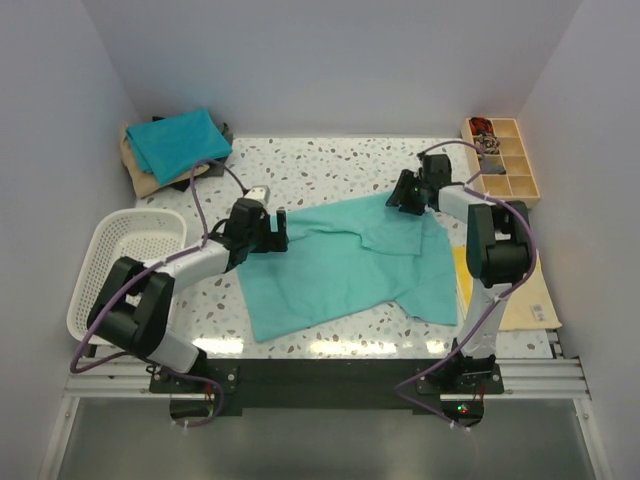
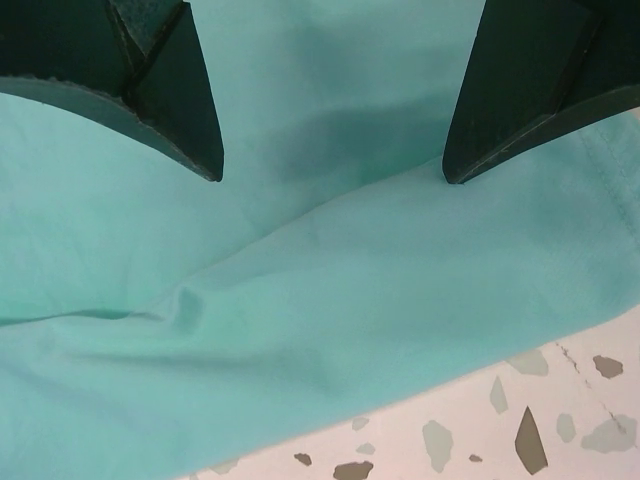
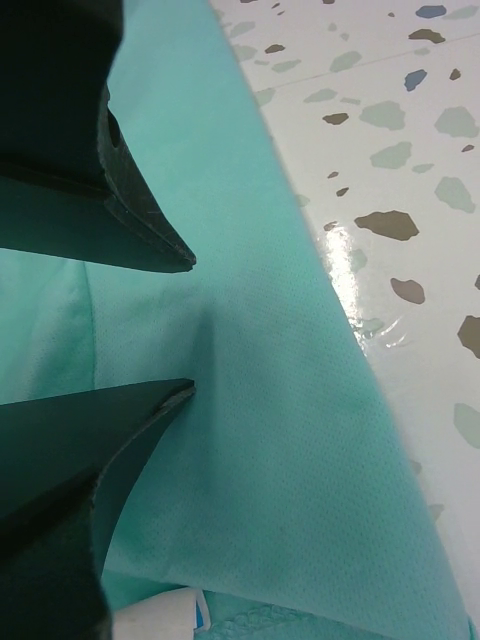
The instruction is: Fold and stack the t-shirts
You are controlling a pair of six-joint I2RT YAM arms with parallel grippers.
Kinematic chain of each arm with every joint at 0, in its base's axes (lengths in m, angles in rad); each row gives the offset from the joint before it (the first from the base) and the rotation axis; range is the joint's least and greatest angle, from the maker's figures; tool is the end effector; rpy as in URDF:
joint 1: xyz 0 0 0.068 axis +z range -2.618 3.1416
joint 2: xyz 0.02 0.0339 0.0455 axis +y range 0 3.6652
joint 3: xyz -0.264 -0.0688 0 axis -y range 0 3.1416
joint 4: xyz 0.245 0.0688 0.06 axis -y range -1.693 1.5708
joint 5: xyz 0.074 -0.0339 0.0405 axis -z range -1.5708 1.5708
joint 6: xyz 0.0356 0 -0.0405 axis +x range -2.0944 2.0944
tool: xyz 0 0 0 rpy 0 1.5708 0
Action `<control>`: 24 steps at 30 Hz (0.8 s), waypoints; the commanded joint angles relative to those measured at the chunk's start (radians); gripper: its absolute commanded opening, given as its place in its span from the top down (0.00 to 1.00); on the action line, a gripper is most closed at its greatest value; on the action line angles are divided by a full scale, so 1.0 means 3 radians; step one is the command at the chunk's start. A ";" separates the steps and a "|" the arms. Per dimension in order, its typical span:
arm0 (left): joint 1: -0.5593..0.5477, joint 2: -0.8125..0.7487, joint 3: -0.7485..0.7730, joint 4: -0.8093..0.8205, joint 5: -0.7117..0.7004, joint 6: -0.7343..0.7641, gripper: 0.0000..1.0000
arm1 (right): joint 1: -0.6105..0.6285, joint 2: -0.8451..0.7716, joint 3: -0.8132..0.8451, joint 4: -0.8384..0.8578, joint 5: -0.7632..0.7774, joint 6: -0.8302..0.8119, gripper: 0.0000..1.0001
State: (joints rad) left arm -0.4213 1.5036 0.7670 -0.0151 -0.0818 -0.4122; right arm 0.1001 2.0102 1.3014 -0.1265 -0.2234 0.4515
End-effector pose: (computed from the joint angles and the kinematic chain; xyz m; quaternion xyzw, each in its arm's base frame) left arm 0.2786 -0.1217 0.1820 -0.0121 0.9166 -0.1268 0.3790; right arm 0.4274 0.0508 0.1579 0.1226 0.9201 0.1974 0.3154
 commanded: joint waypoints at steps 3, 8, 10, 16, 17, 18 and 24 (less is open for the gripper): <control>-0.0007 -0.0006 -0.0230 0.0475 -0.0069 -0.0170 0.04 | 0.0019 0.0080 0.0121 0.0002 -0.0063 -0.0027 0.49; -0.0007 -0.0210 -0.0312 0.0546 -0.0116 -0.0191 0.04 | 0.0014 0.0202 0.0223 -0.0130 -0.0038 -0.0037 0.49; -0.0007 -0.0429 -0.0373 0.0592 -0.0121 -0.0191 0.04 | 0.0014 0.0248 0.0248 -0.0166 -0.0028 -0.0027 0.49; -0.0007 -0.0655 -0.0470 0.0796 -0.0090 -0.0186 0.04 | 0.0019 0.0325 0.0289 -0.0187 -0.0048 -0.0022 0.50; -0.0007 -0.0645 -0.0465 0.0792 -0.0111 -0.0186 0.04 | 0.0014 0.0325 0.0289 -0.0192 -0.0053 -0.0022 0.50; -0.0007 -0.0579 -0.0450 0.0776 -0.0166 -0.0201 0.04 | 0.0014 0.0320 0.0289 -0.0197 -0.0063 -0.0027 0.50; -0.0012 -0.0135 -0.0491 0.0924 -0.0320 -0.0272 0.05 | 0.0019 0.0284 0.0269 -0.0187 -0.0084 -0.0032 0.50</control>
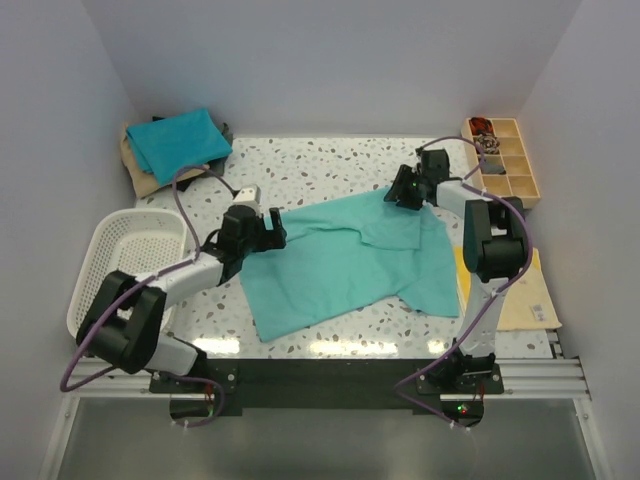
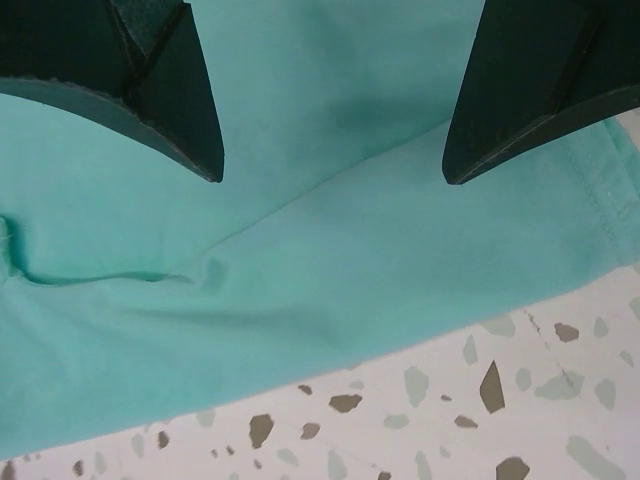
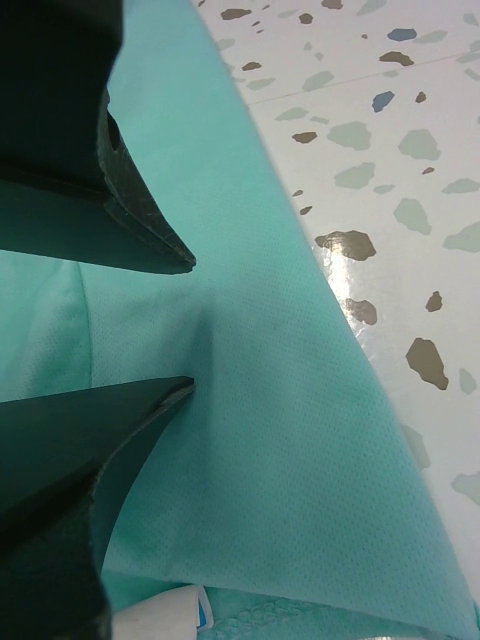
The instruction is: Fold and stack the t-shirts
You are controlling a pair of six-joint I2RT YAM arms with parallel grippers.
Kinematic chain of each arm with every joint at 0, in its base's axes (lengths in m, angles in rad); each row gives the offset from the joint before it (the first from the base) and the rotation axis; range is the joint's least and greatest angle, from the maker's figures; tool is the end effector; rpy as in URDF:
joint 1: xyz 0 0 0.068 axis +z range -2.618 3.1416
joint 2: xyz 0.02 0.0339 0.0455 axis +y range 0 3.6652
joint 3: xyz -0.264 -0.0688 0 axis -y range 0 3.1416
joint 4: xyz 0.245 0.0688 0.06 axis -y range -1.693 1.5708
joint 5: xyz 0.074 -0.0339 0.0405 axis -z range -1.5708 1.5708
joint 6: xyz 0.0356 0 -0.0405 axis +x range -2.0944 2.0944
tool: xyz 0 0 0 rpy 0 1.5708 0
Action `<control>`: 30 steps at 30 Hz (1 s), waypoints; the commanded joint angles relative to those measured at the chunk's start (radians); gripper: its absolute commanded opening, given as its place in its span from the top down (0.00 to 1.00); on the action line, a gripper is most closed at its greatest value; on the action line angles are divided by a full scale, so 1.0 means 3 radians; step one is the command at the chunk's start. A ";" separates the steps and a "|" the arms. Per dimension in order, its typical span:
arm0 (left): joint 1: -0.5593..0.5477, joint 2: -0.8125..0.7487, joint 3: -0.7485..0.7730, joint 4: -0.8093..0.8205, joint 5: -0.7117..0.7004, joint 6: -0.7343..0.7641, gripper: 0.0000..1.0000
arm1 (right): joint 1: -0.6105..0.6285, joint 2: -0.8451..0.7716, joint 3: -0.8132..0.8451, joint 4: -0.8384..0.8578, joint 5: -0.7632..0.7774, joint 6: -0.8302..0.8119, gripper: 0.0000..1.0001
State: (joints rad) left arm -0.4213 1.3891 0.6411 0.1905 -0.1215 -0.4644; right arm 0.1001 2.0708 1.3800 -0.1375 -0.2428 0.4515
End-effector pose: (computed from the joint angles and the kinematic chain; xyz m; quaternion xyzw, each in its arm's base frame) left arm 0.2623 -0.1128 0.1926 -0.0483 0.8719 -0.1596 0.4604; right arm 0.4439 0.0532 0.1553 0.1184 0.9185 0.2067 0.3158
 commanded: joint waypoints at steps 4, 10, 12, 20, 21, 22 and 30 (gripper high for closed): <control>-0.0012 0.0340 -0.0107 0.0270 -0.0280 -0.0124 0.05 | 0.0014 0.0077 0.0012 -0.0165 -0.0004 -0.0048 0.50; -0.0012 0.0386 -0.0127 0.0071 -0.0367 -0.0129 0.05 | 0.0014 0.0112 0.0063 -0.0211 0.0007 -0.0058 0.50; -0.0012 0.0386 -0.0183 0.0014 -0.0382 -0.0139 0.05 | 0.0019 0.0133 0.0099 -0.0242 0.0012 -0.0078 0.50; -0.0012 0.0406 -0.0260 -0.0435 -0.0265 -0.0119 0.05 | 0.0014 0.0215 0.0211 -0.0354 0.0083 -0.0109 0.50; -0.0012 0.0401 -0.0270 -0.0466 -0.0234 -0.0119 0.05 | 0.0019 0.0240 0.0237 -0.0365 0.0083 -0.0109 0.50; -0.0012 0.0396 -0.0271 -0.0512 -0.0194 -0.0104 0.05 | 0.0019 0.0240 0.0247 -0.0370 0.0098 -0.0114 0.50; -0.0012 0.0427 -0.0138 -0.1003 -0.0132 -0.0123 0.05 | 0.0009 0.0291 0.0406 -0.0487 0.0201 -0.0165 0.49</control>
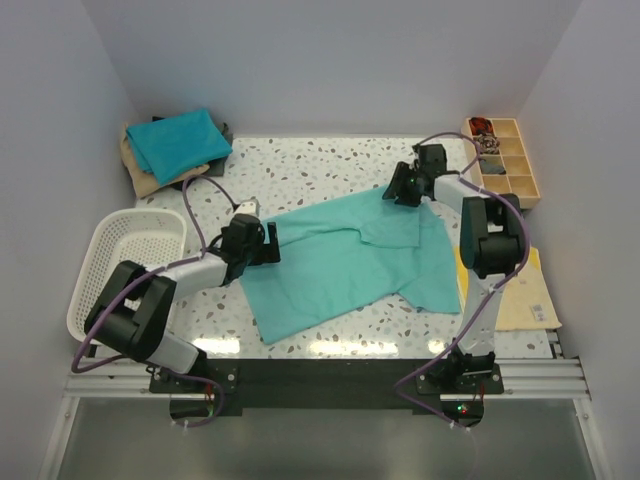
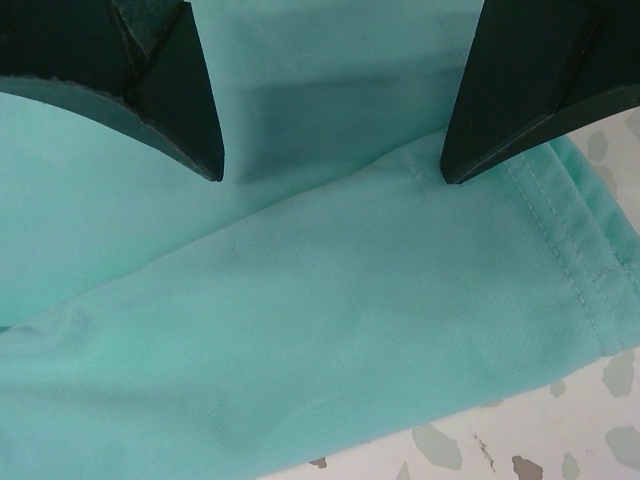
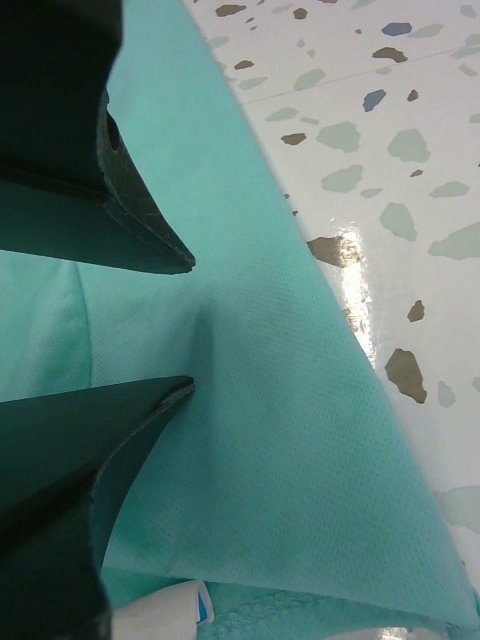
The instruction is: Fold and stack the t-shirts
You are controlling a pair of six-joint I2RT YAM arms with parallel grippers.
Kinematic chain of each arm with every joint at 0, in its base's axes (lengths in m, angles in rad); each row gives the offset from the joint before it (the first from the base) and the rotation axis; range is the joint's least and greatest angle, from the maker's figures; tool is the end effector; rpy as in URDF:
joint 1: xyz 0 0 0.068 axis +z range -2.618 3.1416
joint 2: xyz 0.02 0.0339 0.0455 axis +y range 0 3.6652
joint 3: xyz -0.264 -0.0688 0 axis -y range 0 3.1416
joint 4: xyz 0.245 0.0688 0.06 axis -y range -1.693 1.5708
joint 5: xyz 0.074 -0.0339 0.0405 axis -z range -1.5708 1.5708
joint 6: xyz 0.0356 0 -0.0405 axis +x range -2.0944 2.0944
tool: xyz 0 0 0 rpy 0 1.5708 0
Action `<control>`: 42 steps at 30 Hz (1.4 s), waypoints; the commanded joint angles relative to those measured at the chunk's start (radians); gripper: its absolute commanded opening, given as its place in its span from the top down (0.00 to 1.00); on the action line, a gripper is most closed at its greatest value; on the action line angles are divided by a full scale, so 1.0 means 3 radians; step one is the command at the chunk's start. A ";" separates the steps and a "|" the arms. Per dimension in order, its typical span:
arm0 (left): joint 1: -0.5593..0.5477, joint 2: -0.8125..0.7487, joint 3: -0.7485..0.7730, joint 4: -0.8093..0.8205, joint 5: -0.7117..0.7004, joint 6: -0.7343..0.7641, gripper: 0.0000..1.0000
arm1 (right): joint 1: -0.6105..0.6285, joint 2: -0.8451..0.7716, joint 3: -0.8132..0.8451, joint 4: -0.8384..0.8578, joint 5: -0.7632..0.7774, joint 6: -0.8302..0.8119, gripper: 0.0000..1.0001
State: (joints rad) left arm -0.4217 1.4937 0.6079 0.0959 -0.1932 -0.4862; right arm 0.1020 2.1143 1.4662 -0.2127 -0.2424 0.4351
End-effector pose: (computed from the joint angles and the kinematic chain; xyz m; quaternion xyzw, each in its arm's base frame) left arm 0.2563 -0.1075 0.1476 -0.0664 0.9188 -0.0860 0.3796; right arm 0.4556 0.0552 0.1571 0.1129 0.9249 0.2009 0.3026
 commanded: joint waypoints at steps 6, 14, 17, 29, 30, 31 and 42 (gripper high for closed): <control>0.0000 0.0104 -0.0002 -0.0703 0.0071 -0.0082 0.05 | -0.0003 0.0198 0.0165 -0.0293 0.0251 -0.0126 0.49; 0.0250 0.0690 0.0636 -0.0586 0.0199 0.0142 0.05 | -0.0064 0.0274 0.0323 -0.0447 0.0292 -0.0100 0.50; 0.0393 0.1018 0.1030 -0.0616 0.0250 0.0296 0.05 | -0.0090 0.0274 0.0348 -0.0472 0.0282 -0.0034 0.49; 0.0567 0.1949 0.2407 -0.0836 0.0353 0.0828 0.07 | -0.0115 0.0131 0.0282 -0.0539 0.0333 -0.0121 0.49; 0.0567 0.1950 0.2452 -0.0856 0.0332 0.0879 0.07 | -0.0125 0.0136 0.0307 -0.0544 0.0292 -0.0146 0.49; 0.0567 0.1919 0.2529 -0.0887 0.0307 0.0910 0.07 | -0.0130 0.0121 0.0313 -0.0463 0.0256 -0.0172 0.49; 0.0470 0.0437 0.1676 -0.0060 0.0251 0.0787 0.02 | -0.0125 -0.1089 -0.0295 0.0172 0.0051 -0.0397 0.42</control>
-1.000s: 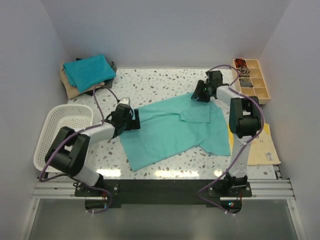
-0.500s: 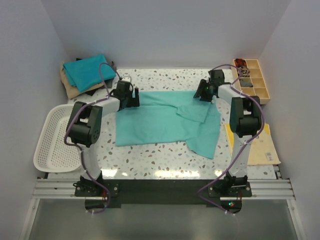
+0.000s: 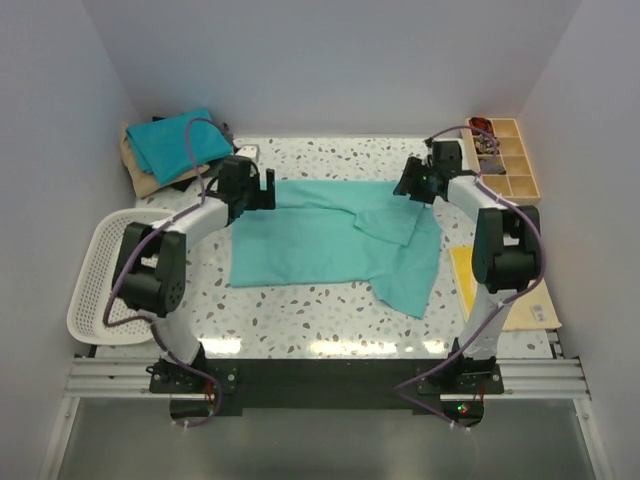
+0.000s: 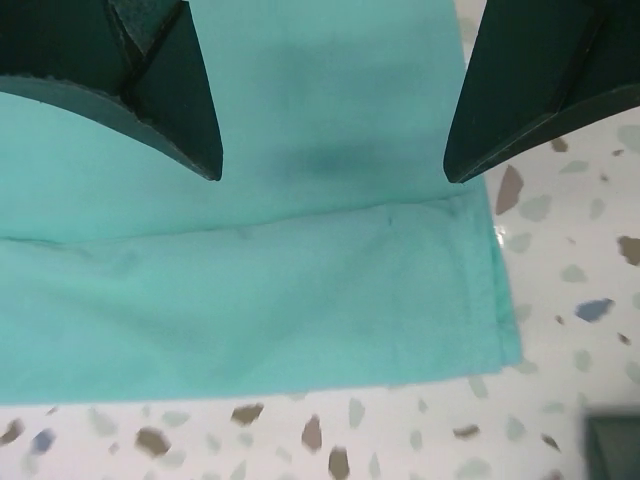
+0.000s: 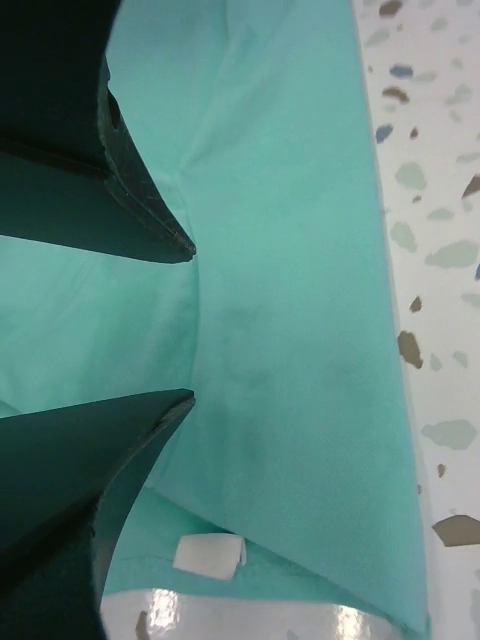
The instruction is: Fold and stack the t-shirts
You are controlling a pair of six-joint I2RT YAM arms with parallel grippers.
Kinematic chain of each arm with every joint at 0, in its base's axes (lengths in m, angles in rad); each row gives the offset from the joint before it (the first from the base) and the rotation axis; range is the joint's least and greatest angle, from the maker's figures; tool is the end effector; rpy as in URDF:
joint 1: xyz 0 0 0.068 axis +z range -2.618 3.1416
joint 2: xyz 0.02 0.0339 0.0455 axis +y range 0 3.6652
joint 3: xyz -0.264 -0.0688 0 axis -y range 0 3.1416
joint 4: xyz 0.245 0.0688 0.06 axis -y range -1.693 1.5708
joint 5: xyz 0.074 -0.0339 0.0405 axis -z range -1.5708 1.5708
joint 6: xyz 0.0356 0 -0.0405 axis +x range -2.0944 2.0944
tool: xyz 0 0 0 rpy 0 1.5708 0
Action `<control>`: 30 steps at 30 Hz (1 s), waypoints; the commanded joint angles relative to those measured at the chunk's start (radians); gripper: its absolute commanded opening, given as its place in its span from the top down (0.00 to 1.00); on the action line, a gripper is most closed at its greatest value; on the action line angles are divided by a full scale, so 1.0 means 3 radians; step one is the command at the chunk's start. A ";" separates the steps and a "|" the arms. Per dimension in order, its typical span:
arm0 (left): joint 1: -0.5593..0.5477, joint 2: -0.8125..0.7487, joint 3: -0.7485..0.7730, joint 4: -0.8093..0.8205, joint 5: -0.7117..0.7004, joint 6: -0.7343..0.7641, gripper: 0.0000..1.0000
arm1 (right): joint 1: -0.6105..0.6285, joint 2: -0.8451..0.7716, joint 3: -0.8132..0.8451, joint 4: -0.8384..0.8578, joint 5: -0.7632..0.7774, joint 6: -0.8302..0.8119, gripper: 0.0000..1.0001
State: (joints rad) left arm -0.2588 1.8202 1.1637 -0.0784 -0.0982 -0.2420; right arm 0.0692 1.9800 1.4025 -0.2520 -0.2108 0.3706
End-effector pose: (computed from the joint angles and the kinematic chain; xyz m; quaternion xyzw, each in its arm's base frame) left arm 0.3847 -0.0982 0.1940 -0.0123 0.9130 -0.0570 0.4039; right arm 0.4350 0.0376 0.1920 0.1015 0.9221 0.1743 0.3301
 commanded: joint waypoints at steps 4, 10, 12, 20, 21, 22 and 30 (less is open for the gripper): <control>-0.0134 -0.1101 -0.0472 0.0313 -0.0153 -0.0230 0.02 | -0.0021 -0.0970 -0.0165 -0.0013 -0.0049 -0.0177 0.40; -0.0461 -0.1862 -0.1473 0.0098 -0.0322 -0.0844 0.02 | 0.0066 -0.1709 -0.0920 -0.0172 -0.0151 0.0155 0.41; -0.0584 -0.2093 -0.1715 0.0057 -0.0312 -0.1125 0.03 | 0.0208 -0.1987 -0.1365 -0.0213 -0.0039 0.0155 0.41; -0.1033 -0.3065 -0.2498 -0.0378 -0.0577 -0.1820 0.07 | 0.1082 -0.2877 -0.2158 -0.0770 0.0360 -0.0018 0.40; -0.1085 -0.3142 -0.2579 -0.0454 -0.0633 -0.1867 0.07 | 0.1159 -0.2918 -0.2195 -0.0832 0.0552 -0.0013 0.40; -0.1131 -0.3163 -0.2606 -0.0510 -0.0700 -0.1933 0.07 | 0.1236 -0.2959 -0.2230 -0.0933 0.0666 0.0012 0.39; -0.1336 -0.2990 -0.2621 -0.0542 -0.0992 -0.2128 0.07 | 0.1880 -0.2863 -0.2298 -0.1088 0.1198 0.0012 0.39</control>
State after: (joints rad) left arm -0.6479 0.8921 0.3698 -0.2600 -0.3210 -0.8242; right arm 0.5694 1.0794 0.6907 -0.5434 0.0216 0.3813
